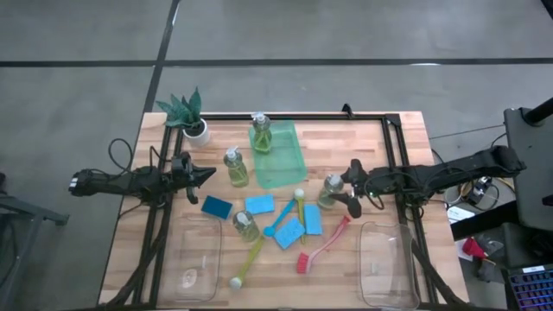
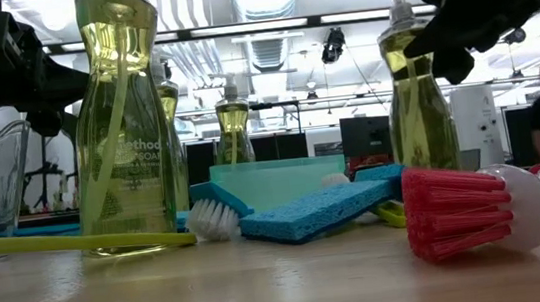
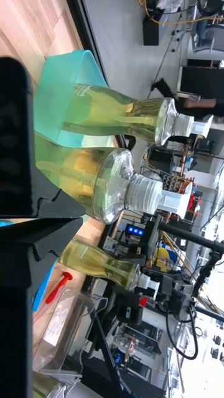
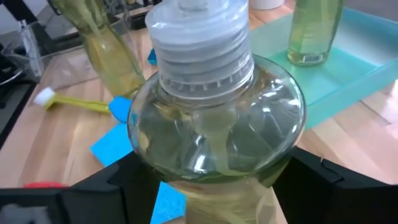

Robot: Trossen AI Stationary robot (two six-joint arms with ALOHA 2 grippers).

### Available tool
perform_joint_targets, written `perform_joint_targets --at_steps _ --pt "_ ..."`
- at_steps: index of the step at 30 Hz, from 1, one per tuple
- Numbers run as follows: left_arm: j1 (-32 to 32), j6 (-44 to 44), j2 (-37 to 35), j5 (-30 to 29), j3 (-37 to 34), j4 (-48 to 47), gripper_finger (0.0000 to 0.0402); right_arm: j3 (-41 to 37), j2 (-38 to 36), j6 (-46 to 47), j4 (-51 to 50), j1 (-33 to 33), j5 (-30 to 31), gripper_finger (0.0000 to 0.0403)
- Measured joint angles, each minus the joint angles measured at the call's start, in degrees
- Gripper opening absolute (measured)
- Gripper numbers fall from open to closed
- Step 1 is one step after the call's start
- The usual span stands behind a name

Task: Pick & Place Kitchen Sink Supplies
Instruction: Put the green soap dispenser into the green bin

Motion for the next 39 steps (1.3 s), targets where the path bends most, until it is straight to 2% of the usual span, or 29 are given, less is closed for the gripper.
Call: perform_joint_targets --at_steps 13,23,29,34,39 --pt "0.0 0.0 0.0 0.0 0.0 0.0 0.0000 3.3 0.5 -0.5 2.2 -0.4 4.4 0.0232" --pt "0.0 0.0 0.0 0.0 0.0 0.0 0.0000 14.9 3.1 -10.8 2.5 -5.9 5.9 0.0231" --pt "0.0 0.0 0.0 0.0 0.0 0.0 0.0000 23.2 11.0 -15.5 2.6 -11.4 4.7 0.0231" --pt "0.0 0.0 0.0 0.0 0.0 0.0 0.0000 29.8 21.1 -15.5 2.6 -16.6 -2.6 0.0231" --pt "0.0 0.0 0.0 0.0 0.0 0.0 0.0000 34.9 30.0 -16.0 4.4 -21.0 -7.3 0.0231"
